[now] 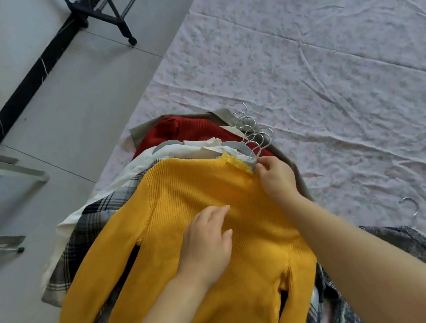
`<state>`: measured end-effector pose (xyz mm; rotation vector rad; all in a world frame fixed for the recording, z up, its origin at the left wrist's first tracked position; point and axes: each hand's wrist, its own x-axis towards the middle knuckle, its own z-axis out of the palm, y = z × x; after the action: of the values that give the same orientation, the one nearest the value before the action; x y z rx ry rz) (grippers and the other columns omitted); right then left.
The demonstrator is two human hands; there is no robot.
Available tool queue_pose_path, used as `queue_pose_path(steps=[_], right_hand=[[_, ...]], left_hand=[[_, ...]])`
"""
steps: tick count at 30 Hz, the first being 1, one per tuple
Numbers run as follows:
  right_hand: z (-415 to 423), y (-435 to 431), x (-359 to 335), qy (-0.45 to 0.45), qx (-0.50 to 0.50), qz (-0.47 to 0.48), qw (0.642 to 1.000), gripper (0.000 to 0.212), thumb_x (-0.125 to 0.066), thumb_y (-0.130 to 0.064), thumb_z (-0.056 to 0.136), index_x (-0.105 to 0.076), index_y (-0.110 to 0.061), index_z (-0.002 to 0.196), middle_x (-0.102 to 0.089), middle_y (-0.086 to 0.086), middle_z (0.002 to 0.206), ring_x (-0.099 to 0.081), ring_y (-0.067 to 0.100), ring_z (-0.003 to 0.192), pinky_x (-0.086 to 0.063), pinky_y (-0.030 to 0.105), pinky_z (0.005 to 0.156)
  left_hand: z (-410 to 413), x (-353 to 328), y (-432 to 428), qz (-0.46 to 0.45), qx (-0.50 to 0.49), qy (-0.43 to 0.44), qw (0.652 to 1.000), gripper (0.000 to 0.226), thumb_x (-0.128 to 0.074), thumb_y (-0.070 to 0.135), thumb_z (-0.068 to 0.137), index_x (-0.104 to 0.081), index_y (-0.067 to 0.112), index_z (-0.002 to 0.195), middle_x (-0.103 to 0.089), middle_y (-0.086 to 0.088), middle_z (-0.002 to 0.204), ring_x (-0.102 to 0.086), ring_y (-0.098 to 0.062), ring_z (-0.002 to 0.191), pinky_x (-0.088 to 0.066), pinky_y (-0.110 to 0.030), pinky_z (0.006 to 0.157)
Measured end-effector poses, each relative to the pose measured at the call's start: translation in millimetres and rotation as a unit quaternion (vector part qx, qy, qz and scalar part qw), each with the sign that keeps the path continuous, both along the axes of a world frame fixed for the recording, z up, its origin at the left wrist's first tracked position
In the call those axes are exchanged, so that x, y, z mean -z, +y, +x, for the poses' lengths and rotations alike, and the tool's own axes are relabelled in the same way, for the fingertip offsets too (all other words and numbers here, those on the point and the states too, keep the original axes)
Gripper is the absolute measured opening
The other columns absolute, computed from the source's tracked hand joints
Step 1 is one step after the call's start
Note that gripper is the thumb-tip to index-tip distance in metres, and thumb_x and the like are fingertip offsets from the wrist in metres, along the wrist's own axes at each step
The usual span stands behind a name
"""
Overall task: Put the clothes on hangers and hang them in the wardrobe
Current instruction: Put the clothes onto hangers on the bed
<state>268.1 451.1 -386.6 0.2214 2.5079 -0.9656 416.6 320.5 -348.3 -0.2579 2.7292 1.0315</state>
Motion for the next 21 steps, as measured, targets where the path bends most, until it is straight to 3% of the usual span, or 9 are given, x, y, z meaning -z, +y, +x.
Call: queue_pose_path(steps=[2, 4, 7, 10, 15, 18, 21], right_hand=[[11, 4, -18, 0.02, 0.029, -0.034, 0.999, 0.018, -0.057, -0.024, 0.09, -0.068, -0.015, 0.103, -0.067, 0.003, 0.095, -0.058, 0.018, 0.088, -0.043, 0.032, 0.077], [24, 9, -36, 0.029, 0.011, -0.05, 0.998, 0.01, -0.063, -0.026, 0.086, -0.07, -0.019, 0.089, -0.067, 0.0, 0.086, -0.058, 0.016, 0.083, -0.042, 0.031, 0.071], [51, 18, -66, 0.066, -0.008, -0.063, 0.996, 0.005, -0.066, -0.022, 0.084, -0.07, -0.021, 0.081, -0.064, -0.009, 0.079, -0.054, 0.009, 0.076, -0.036, 0.016, 0.06], [81, 33, -105, 0.117, 0.009, -0.102, 0.988, 0.005, -0.068, -0.017, 0.082, -0.07, -0.02, 0.08, -0.065, -0.011, 0.083, -0.056, 0.004, 0.078, -0.036, 0.006, 0.062], [125, 58, -168, 0.153, -0.008, -0.151, 0.977, 0.02, -0.069, -0.014, 0.081, -0.065, -0.032, 0.073, -0.065, -0.016, 0.079, -0.058, 0.002, 0.081, -0.044, 0.014, 0.068], [153, 84, -208, 0.185, -0.001, -0.166, 0.969, 0.034, -0.069, -0.012, 0.081, -0.059, -0.042, 0.068, -0.064, -0.018, 0.076, -0.057, -0.003, 0.08, -0.044, 0.011, 0.066], [180, 110, -242, 0.213, 0.018, -0.174, 0.961, 0.034, -0.069, -0.01, 0.08, -0.061, -0.041, 0.069, -0.065, -0.016, 0.075, -0.057, -0.002, 0.078, -0.045, 0.015, 0.065]], left_hand=[[-1, -12, 1, -0.002, -0.003, 0.015, 1.0, 0.045, -0.053, 0.021, 0.091, -0.044, 0.02, 0.135, -0.047, 0.003, 0.133, -0.04, -0.013, 0.123, -0.029, -0.023, 0.101], [-4, -28, 4, -0.005, -0.012, 0.036, 0.999, 0.044, -0.052, 0.02, 0.092, -0.044, 0.02, 0.136, -0.047, 0.002, 0.133, -0.04, -0.012, 0.124, -0.031, -0.025, 0.103], [-9, -59, 10, -0.022, -0.034, 0.084, 0.996, 0.045, -0.052, 0.02, 0.092, -0.043, 0.019, 0.136, -0.047, 0.001, 0.135, -0.04, -0.013, 0.126, -0.032, -0.026, 0.104], [-10, -94, 20, -0.045, -0.032, 0.134, 0.989, 0.048, -0.056, 0.018, 0.09, -0.043, 0.014, 0.136, -0.048, -0.006, 0.135, -0.042, -0.021, 0.126, -0.031, -0.031, 0.104], [5, -138, 36, -0.129, 0.028, 0.162, 0.978, 0.047, -0.061, 0.023, 0.087, -0.049, 0.013, 0.132, -0.057, -0.007, 0.124, -0.05, -0.027, 0.119, -0.03, -0.049, 0.106], [28, -169, 51, -0.153, 0.052, 0.173, 0.971, 0.041, -0.062, 0.03, 0.085, -0.058, 0.015, 0.123, -0.065, -0.003, 0.111, -0.059, -0.024, 0.108, -0.029, -0.049, 0.104], [51, -198, 66, -0.177, 0.1, 0.223, 0.953, 0.036, -0.071, 0.029, 0.077, -0.066, 0.015, 0.11, -0.07, 0.001, 0.095, -0.065, -0.021, 0.091, -0.039, -0.044, 0.096]])
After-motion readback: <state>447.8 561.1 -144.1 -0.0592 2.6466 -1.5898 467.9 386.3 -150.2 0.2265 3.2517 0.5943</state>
